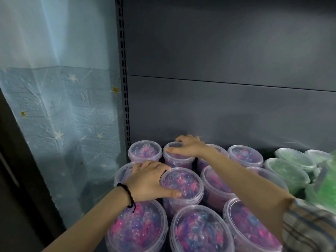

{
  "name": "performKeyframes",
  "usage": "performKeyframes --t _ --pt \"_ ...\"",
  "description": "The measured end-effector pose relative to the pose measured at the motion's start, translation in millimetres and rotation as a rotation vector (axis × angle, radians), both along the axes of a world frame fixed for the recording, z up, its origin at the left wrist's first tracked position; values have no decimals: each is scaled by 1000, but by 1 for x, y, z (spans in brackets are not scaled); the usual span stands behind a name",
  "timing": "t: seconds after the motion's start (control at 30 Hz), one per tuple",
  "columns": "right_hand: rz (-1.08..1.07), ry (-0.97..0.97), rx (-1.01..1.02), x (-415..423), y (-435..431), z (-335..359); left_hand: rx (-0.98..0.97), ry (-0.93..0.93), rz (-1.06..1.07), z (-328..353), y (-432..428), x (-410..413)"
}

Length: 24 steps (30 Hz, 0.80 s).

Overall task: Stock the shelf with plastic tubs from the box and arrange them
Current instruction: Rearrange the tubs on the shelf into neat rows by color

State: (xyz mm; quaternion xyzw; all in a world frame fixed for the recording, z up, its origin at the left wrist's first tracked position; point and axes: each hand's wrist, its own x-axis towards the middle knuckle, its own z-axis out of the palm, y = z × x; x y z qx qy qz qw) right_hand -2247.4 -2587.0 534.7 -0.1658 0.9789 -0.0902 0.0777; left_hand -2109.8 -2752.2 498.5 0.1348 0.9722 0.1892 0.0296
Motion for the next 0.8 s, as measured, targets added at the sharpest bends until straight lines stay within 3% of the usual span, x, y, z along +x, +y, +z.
performKeyframes --t 0.13,0.3,0.6,0.8 --pt "25 26 58 2 -13 -6 -6 -35 -2 2 -3 1" --pt "244 -201 95 -1 18 22 -15 -61 8 5 -3 4" --pt "171 -113 -42 -4 52 8 -122 -70 31 9 -2 6" --pt "171 3 -105 7 58 -2 -142 63 -59 21 24 28"
